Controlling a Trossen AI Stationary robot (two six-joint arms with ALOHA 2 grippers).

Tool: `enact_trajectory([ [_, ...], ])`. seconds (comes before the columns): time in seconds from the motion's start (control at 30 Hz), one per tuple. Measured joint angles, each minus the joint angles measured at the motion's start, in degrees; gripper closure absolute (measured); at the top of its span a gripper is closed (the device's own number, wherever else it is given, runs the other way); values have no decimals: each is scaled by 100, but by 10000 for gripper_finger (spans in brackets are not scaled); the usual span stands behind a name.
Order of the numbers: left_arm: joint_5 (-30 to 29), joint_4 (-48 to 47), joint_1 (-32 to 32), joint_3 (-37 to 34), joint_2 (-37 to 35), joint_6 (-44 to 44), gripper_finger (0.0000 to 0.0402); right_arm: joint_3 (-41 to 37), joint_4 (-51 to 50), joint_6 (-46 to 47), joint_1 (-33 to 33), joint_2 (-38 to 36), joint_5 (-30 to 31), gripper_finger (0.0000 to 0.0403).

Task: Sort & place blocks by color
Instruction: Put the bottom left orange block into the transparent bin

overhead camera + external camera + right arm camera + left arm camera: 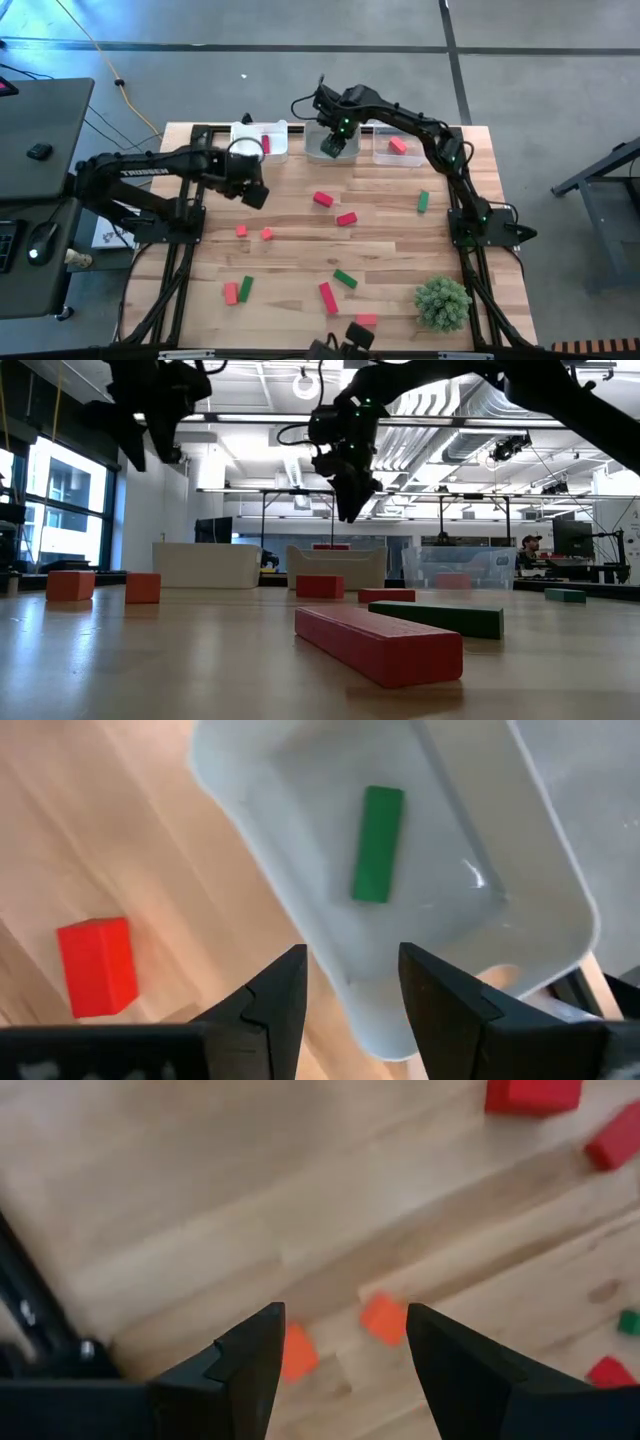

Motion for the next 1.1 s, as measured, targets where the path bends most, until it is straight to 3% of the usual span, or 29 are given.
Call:
enact_trajectory([
  [0.5,-36,-583,-2297,0,0,-2914,202,0,-320,105,658,-5,170,254],
  [0.87,-91,-579,-4043,0,0,-5585,202,0,-584,-161,723,-5,180,254],
  [1.1,-93,-574,-4833,0,33,-6598,202,0,-607,-304,723,-5,184,254],
])
